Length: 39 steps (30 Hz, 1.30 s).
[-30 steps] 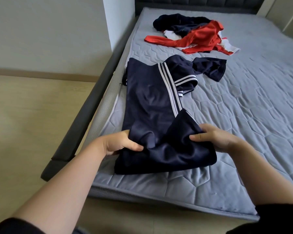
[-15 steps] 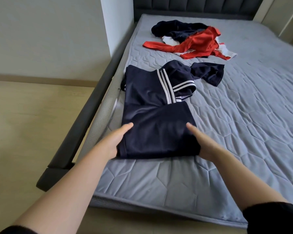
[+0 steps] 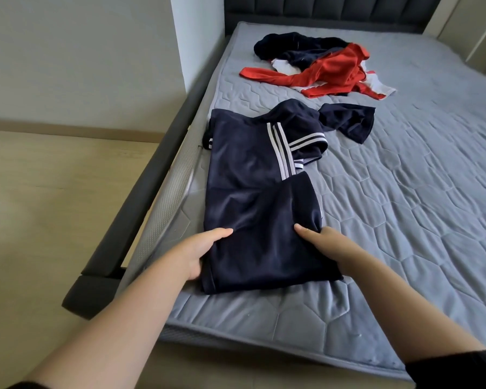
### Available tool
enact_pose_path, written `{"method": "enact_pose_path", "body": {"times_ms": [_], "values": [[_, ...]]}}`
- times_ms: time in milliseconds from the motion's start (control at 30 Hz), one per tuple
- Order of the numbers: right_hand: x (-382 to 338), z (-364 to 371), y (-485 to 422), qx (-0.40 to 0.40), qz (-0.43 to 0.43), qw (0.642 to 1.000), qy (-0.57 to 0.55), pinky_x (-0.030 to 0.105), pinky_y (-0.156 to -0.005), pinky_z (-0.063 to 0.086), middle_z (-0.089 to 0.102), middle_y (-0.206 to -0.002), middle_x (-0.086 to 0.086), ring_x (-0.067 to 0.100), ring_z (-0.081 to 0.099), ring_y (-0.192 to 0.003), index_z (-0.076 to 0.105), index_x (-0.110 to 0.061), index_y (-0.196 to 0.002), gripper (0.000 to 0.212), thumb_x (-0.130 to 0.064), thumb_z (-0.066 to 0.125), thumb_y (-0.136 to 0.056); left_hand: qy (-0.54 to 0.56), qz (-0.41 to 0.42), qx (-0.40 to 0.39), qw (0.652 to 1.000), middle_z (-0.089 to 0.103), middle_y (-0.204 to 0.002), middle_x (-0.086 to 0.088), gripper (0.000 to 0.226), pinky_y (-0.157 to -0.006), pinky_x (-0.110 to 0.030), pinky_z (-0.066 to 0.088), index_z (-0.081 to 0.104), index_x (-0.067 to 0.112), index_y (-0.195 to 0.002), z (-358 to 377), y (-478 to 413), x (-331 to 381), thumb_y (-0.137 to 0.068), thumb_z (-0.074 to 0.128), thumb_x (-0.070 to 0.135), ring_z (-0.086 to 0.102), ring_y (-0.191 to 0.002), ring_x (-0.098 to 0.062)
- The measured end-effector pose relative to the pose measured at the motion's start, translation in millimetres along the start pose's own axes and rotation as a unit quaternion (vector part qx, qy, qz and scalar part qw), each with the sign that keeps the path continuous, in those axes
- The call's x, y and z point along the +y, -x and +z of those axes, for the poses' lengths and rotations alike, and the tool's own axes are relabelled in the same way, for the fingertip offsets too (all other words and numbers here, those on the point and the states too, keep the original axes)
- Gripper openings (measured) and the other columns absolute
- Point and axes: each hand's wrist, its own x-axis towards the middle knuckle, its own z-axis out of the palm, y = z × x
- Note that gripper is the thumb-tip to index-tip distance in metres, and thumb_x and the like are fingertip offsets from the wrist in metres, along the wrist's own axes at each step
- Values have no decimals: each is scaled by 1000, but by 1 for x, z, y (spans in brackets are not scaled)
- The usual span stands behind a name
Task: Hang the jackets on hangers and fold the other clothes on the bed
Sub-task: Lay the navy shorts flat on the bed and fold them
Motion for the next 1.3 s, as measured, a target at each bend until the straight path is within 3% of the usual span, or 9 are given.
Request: {"method": "enact_pose_path", "body": {"times_ms": [167, 233, 333, 667, 800, 967, 1100, 1200, 1300], "values": [[0, 4, -4, 61, 5, 998, -35, 14, -71, 46, 66, -95, -2, 16, 63, -86, 64, -15, -101, 48, -60, 56, -86, -34, 72, 141, 987, 66, -105, -8, 30, -90, -37, 49, 63, 7, -106, 7, -7, 2, -85, 66, 28, 62, -98, -28], [1, 7, -3, 123, -59, 991, 5, 8, -47, 39, 64, -76, -8, 10, 61, -73, 59, -17, -77, 32, -47, 61, -87, -88, 152, 242, 954, 62, -90, -7, 21, -73, -34, 48, 59, 6, -90, 12, -8, -1, -85, 61, 27, 59, -85, -27], [6, 9, -8, 180, -100, 975, 83, 25, -55, 39, 61, -76, -3, 16, 58, -74, 58, -15, -81, 17, -30, 66, -84, -113, 201, 295, 927, 54, -68, -2, 22, -51, -29, 34, 51, 9, -70, 15, -8, -4, -84, 56, 24, 49, -62, -20], [-21, -5, -34, 124, -48, 991, -18, 35, -81, 54, 68, -104, 5, 20, 66, -89, 59, -13, -120, 55, -48, 67, -78, 113, 123, 93, 982, 70, -88, 0, 24, -65, -26, 48, 68, 19, -96, -2, -27, 41, -88, 60, 41, 64, -80, -16], [-39, 2, -53, 181, -43, 982, -9, 31, -69, 47, 70, -97, 12, 17, 59, -70, 66, -5, -98, 40, -44, 60, -88, -9, 138, 213, 967, 62, -116, -11, 46, -74, -28, 43, 59, 4, -121, 6, -53, 55, -91, 58, 39, 60, -96, -24], [-18, -5, -54, 106, 105, 987, -58, 36, -80, 51, 64, -105, 17, 31, 63, -94, 57, 3, -117, 49, -37, 64, -90, -232, 171, 328, 900, 61, -113, -28, 43, -84, -41, 45, 60, -12, -107, -1, -66, 41, -99, 44, 27, 57, -103, -41], [-23, -4, -50, 232, -58, 945, 223, 35, -72, 41, 60, -106, 19, 38, 56, -106, 53, -1, -108, 29, -26, 52, -93, -403, 348, 414, 738, 58, -119, -17, 31, -78, -41, 42, 51, 6, -122, -2, -57, 46, -96, 50, 20, 55, -105, -37], [-37, 9, -48, 314, -292, 837, 341, 46, -102, 32, 42, -142, 14, 36, 39, -128, 38, -9, -140, 50, -25, 50, -94, -533, 505, 329, 594, 48, -138, -11, 47, -100, -44, 37, 42, 13, -139, 6, -57, 51, -95, 49, 27, 43, -126, -34], [-33, 25, -55, 152, -241, 831, 477, 50, -116, 11, 14, -160, 1, 24, 11, -147, 20, -21, -151, 55, -38, 33, -101, -682, 385, 171, 598, 9, -160, -1, 56, -117, -47, 10, 15, 26, -152, 17, -65, 25, -101, 27, 45, 1, -147, -24]]}}
